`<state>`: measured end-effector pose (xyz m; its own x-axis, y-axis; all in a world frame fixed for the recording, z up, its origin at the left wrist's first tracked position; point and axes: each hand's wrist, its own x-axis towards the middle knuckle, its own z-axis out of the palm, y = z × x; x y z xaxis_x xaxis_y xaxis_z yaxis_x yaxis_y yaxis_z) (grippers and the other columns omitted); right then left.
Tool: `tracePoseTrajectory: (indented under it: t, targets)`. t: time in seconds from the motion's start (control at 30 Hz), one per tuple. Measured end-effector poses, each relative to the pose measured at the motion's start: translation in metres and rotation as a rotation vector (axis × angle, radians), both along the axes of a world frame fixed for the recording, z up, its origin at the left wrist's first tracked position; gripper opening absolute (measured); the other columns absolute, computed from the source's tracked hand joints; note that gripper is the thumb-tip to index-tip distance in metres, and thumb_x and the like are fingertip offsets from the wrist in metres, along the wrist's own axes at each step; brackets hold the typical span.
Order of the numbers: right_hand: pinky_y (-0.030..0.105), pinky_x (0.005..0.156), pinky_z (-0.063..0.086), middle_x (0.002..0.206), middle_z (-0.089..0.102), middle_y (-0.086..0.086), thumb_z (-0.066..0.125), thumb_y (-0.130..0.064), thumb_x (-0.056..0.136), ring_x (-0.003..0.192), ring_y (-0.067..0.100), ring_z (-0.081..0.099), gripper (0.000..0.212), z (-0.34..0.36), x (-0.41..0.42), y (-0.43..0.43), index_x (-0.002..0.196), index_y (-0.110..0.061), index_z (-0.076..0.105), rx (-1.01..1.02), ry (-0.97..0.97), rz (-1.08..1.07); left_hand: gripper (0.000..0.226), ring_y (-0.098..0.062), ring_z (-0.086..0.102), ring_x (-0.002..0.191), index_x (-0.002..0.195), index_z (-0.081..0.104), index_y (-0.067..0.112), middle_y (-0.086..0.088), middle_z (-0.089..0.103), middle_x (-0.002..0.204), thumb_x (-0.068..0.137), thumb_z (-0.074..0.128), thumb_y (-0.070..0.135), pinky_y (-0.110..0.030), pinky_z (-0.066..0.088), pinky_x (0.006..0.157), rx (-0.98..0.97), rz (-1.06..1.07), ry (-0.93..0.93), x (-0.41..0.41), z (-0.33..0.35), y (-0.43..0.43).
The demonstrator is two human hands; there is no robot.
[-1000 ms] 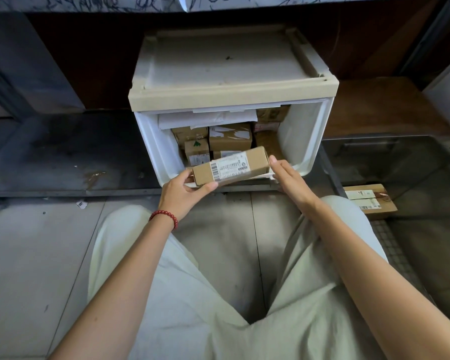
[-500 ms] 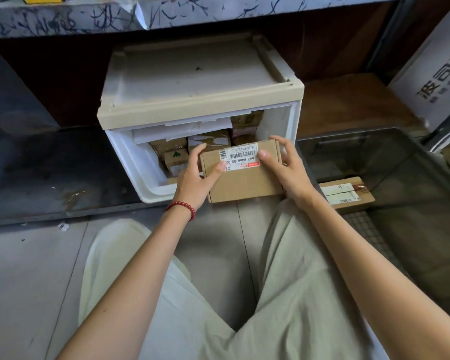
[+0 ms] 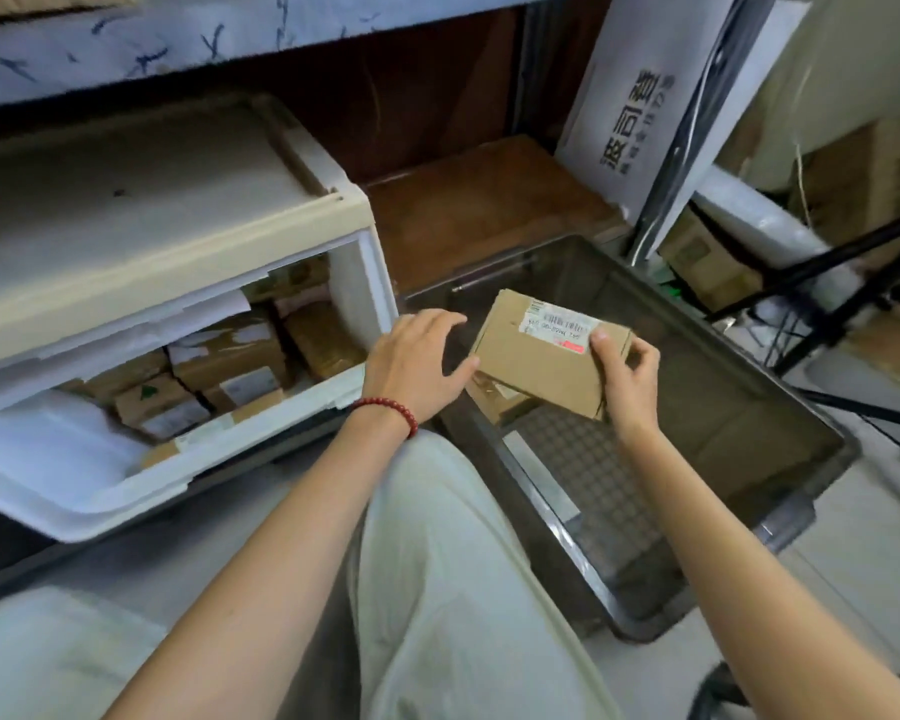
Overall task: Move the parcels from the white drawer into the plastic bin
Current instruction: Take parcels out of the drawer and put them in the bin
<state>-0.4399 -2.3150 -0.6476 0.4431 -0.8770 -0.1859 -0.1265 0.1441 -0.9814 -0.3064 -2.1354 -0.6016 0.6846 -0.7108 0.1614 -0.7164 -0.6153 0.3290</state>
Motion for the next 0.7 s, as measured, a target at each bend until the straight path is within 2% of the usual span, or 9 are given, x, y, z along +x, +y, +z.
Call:
tracePoseTrajectory:
  t: [0.07, 0.1, 0.2, 0.27, 0.4, 0.5, 0.57, 0.63, 0.7]
  targets:
    - [0.039, 0.093, 0.048, 0.118, 0.055, 0.003, 0.065, -0.045, 0.086, 0.106, 0.018, 0.057, 0.052, -0.021, -0.013, -0.017, 0.122, -0.017, 0.039, 0.11, 0.072, -0.11, 0.049, -0.016, 0.042, 0.127, 0.133, 0.047, 0.028, 0.006, 0.05, 0.138, 0.09, 0.054, 0.05, -0.037, 0.041, 0.101, 0.045, -0.06, 0.006, -0.003, -0.01, -0.013]
    - [0.038, 0.089, 0.05, 0.119, 0.053, 0.004, 0.066, -0.045, 0.086, 0.105, 0.018, 0.057, 0.055, -0.033, -0.019, -0.023, 0.122, -0.015, 0.039, 0.169, 0.103, -0.125, 0.048, -0.017, 0.042, 0.127, 0.133, 0.048, 0.027, 0.005, 0.05, 0.137, 0.091, 0.053, 0.049, -0.037, 0.04, 0.101, 0.069, -0.077, 0.0, -0.005, -0.016, -0.019]
    - [0.022, 0.055, 0.05, 0.105, 0.057, 0.009, 0.069, -0.041, 0.084, 0.073, 0.009, 0.061, 0.056, -0.064, -0.033, -0.034, 0.12, -0.003, 0.049, 0.285, 0.173, -0.024, 0.047, -0.017, 0.04, 0.128, 0.132, 0.048, 0.027, 0.005, 0.049, 0.136, 0.09, 0.053, 0.049, -0.038, 0.037, 0.101, 0.141, -0.099, -0.068, -0.008, -0.029, -0.031]
    - [0.022, 0.047, 0.046, 0.095, 0.055, 0.01, 0.067, -0.036, 0.086, 0.059, 0.008, 0.054, 0.044, -0.082, -0.04, -0.039, 0.114, -0.004, 0.054, 0.33, 0.277, 0.076, 0.049, -0.019, 0.038, 0.129, 0.133, 0.046, 0.026, 0.003, 0.047, 0.138, 0.09, 0.052, 0.05, -0.039, 0.037, 0.102, 0.178, -0.079, -0.092, -0.005, -0.033, -0.036]
    - [0.024, 0.05, 0.057, 0.091, 0.062, 0.009, 0.056, -0.019, 0.095, 0.072, 0.016, 0.061, 0.024, -0.108, -0.053, -0.046, 0.116, -0.008, 0.057, 0.542, 0.449, 0.246, 0.053, -0.021, 0.037, 0.13, 0.135, 0.044, 0.026, 0.001, 0.044, 0.14, 0.089, 0.054, 0.051, -0.04, 0.036, 0.103, 0.263, -0.078, -0.095, 0.002, -0.043, -0.036]
    - [0.023, 0.049, 0.056, 0.088, 0.064, 0.008, 0.052, -0.008, 0.094, 0.07, 0.017, 0.062, 0.023, -0.126, -0.051, -0.049, 0.117, -0.005, 0.058, 0.511, 0.62, 0.394, 0.053, -0.022, 0.039, 0.129, 0.134, 0.046, 0.025, 0.001, 0.046, 0.138, 0.088, 0.055, 0.051, -0.04, 0.037, 0.101, 0.263, -0.075, -0.114, 0.006, -0.048, -0.032]
    - [0.025, 0.053, 0.055, 0.095, 0.064, 0.007, 0.052, -0.007, 0.094, 0.074, 0.017, 0.062, 0.025, -0.137, -0.042, -0.047, 0.119, -0.008, 0.051, 0.509, 0.666, 0.425, 0.054, -0.021, 0.041, 0.127, 0.133, 0.048, 0.025, 0.001, 0.047, 0.137, 0.087, 0.055, 0.052, -0.04, 0.039, 0.099, 0.261, -0.069, -0.123, 0.01, -0.05, -0.03]
    - [0.032, 0.063, 0.057, 0.107, 0.06, 0.009, 0.051, -0.008, 0.095, 0.086, 0.02, 0.061, 0.028, -0.151, -0.03, -0.039, 0.121, -0.013, 0.041, 0.511, 0.674, 0.427, 0.054, -0.021, 0.043, 0.126, 0.131, 0.049, 0.025, 0.001, 0.049, 0.135, 0.086, 0.056, 0.054, -0.04, 0.04, 0.096, 0.25, -0.062, -0.126, 0.013, -0.053, -0.029]
    - [0.046, 0.08, 0.057, 0.11, 0.058, 0.013, 0.051, -0.01, 0.095, 0.094, 0.025, 0.059, 0.025, -0.173, -0.017, -0.029, 0.118, -0.015, 0.041, 0.48, 0.69, 0.442, 0.054, -0.021, 0.044, 0.124, 0.13, 0.051, 0.026, 0.001, 0.051, 0.133, 0.085, 0.055, 0.055, -0.04, 0.041, 0.095, 0.235, -0.055, -0.132, 0.016, -0.057, -0.027]
